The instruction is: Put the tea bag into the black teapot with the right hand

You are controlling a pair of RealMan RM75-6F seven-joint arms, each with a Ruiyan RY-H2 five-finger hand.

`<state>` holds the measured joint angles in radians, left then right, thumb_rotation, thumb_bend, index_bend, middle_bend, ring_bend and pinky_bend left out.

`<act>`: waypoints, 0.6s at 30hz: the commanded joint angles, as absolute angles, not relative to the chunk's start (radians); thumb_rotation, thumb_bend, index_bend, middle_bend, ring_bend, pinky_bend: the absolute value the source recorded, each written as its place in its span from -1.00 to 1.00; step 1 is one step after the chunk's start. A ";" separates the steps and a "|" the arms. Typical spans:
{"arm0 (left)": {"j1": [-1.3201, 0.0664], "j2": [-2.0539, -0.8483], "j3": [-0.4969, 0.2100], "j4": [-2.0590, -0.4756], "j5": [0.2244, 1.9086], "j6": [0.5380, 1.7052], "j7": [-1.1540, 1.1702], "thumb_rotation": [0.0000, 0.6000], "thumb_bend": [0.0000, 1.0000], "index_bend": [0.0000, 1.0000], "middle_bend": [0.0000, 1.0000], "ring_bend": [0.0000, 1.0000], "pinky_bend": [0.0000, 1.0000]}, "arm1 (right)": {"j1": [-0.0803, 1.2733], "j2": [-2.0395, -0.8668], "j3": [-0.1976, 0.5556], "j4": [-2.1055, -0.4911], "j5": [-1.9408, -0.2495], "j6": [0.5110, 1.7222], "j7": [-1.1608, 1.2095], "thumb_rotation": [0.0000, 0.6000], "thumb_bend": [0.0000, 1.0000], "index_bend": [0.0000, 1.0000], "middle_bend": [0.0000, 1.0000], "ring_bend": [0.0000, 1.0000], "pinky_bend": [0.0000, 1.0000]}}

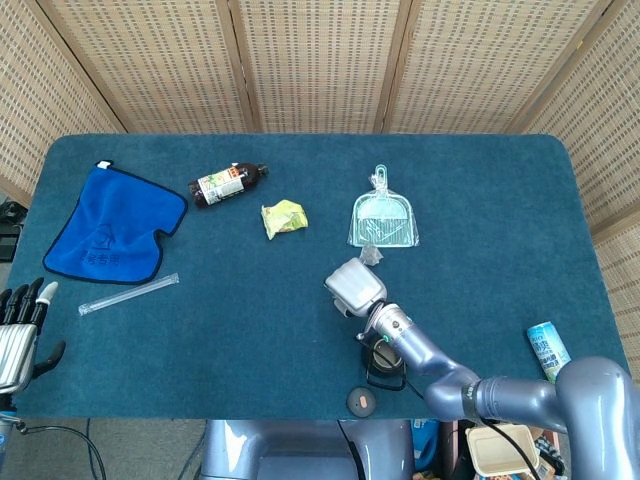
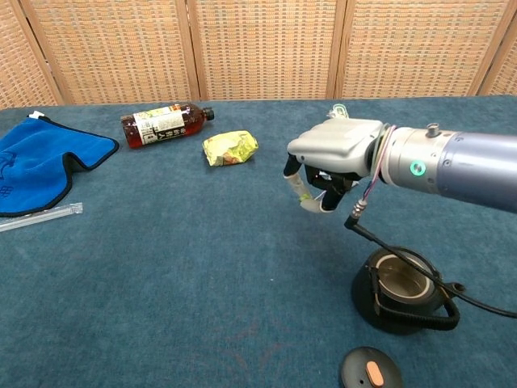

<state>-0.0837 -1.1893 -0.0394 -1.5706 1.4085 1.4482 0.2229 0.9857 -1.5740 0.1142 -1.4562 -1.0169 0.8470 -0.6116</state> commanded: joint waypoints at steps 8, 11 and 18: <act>-0.083 -1.186 -0.041 -1.575 1.410 1.451 0.225 1.00 -0.30 -1.00 -1.00 -1.00 -1.00 | 0.940 -1.435 0.143 -1.589 -1.107 0.880 -0.474 0.70 0.23 0.27 0.90 0.92 0.95; -0.084 -1.186 -0.041 -1.576 1.411 1.451 0.225 1.00 -0.30 -1.00 -1.00 -1.00 -1.00 | 0.929 -1.409 0.146 -1.612 -1.136 0.889 -0.436 0.70 0.23 0.27 0.90 0.92 0.95; -0.083 -1.183 -0.041 -1.581 1.409 1.453 0.228 1.00 -0.30 -1.00 -1.00 -1.00 -1.00 | 0.887 -1.333 0.136 -1.670 -1.235 0.914 -0.323 0.71 0.23 0.28 0.90 0.92 0.95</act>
<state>-0.0828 -1.1827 -0.0413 -1.5806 1.4094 1.4527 0.2277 0.9016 -1.3542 0.1401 -1.6533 -1.2107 0.9042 -0.3483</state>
